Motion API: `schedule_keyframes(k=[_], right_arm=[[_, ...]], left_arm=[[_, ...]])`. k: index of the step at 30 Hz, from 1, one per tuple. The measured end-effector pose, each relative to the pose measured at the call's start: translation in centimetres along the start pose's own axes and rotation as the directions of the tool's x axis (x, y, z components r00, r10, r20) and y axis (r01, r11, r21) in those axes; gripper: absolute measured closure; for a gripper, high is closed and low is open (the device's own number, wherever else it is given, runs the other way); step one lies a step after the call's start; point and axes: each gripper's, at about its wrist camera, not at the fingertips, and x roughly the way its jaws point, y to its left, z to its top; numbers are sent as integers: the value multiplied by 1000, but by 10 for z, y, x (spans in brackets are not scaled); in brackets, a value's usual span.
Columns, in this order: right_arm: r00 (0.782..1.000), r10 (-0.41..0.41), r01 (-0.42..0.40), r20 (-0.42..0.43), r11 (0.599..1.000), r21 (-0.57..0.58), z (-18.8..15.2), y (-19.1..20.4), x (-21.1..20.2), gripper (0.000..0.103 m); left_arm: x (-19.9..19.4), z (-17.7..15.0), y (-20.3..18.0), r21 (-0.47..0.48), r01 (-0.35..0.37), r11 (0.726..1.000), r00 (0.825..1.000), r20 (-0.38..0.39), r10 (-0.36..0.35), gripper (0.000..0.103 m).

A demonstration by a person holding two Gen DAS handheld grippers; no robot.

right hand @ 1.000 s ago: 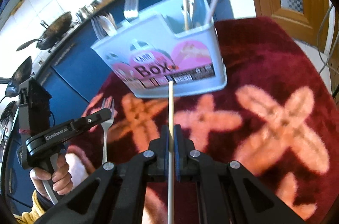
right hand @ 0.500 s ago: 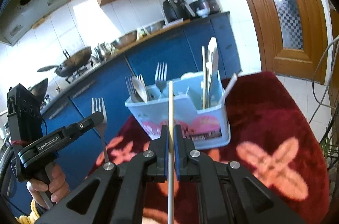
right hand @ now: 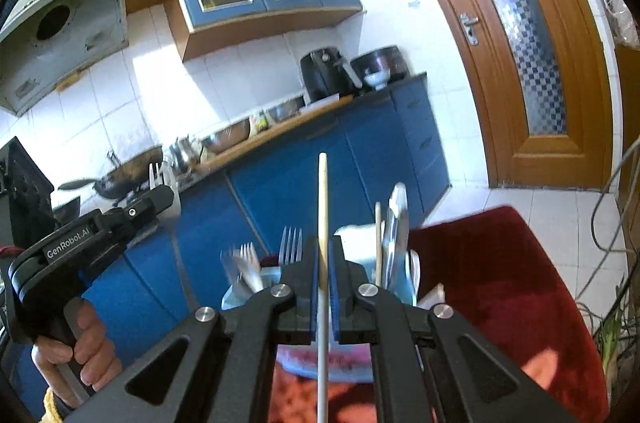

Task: Organize utensils
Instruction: 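Lift the steel fork and chopstick up over the blue caddy with both tools, then open both tools to drop the fork and chopstick into the caddy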

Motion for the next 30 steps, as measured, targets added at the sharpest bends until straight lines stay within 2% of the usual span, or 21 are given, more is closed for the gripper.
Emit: schedule_keyframes(k=[6, 13, 22, 30], right_arm=[[994, 6, -4, 111, 1000, -22, 18, -1, 24, 97], [982, -29, 44, 188, 996, -73, 20, -4, 58, 97], [965, -115, 150, 236, 979, -136, 3, -7, 84, 97], [969, -111, 149, 219, 974, -169, -16, -9, 88, 97]], left_arm=[[22, 14, -2, 37, -7, 999, 998, 60, 5, 103], [52, 7, 2, 48, -26, 999, 997, 77, 23, 103], [79, -18, 15, 35, -34, 999, 997, 77, 31, 103], [89, -40, 24, 23, -24, 999, 999, 49, 23, 103]])
